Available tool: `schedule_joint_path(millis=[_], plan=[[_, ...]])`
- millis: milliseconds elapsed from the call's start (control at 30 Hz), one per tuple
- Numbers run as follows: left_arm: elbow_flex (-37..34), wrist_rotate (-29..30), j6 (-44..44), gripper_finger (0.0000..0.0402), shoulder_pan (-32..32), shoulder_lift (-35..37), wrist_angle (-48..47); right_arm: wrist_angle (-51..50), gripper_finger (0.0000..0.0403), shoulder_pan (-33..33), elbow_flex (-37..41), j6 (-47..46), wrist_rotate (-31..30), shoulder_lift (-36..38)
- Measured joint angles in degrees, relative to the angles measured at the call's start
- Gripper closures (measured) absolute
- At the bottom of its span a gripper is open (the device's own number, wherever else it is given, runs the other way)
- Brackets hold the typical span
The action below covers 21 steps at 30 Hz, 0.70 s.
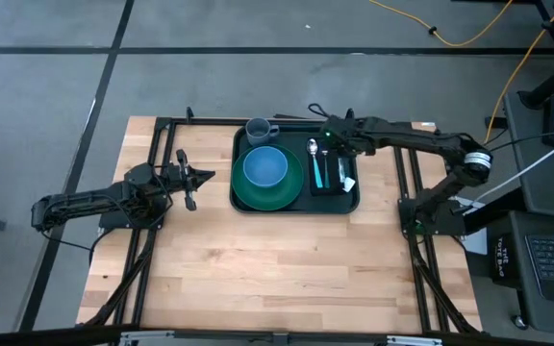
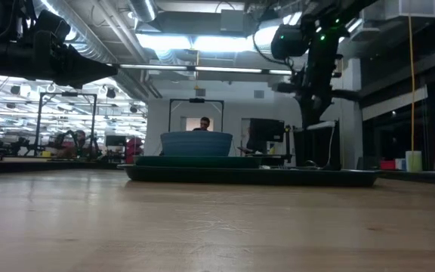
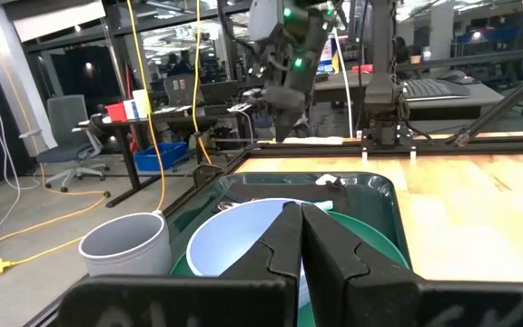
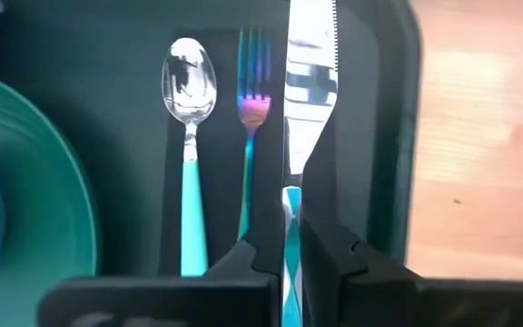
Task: Set up tray
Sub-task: Put the blue knife to the right of the blue fork on the black napkin
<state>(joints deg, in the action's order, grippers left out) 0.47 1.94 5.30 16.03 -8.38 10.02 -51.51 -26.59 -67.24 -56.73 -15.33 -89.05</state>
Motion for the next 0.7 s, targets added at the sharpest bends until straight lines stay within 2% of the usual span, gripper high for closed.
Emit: schedule_joint_path(millis=[367,700], plan=[[0.00,0.00,-0.02,0.0398,-0.02,0.00,0.00,4.99,0.0380,-1.18,0.07,-0.02,0.00,-9.80],[0.00,0.00,-0.06,0.0398,-0.02,0.02,0.00,6.52,0.0380,-1.38,0.07,-1.50,-0.01,-13.85]])
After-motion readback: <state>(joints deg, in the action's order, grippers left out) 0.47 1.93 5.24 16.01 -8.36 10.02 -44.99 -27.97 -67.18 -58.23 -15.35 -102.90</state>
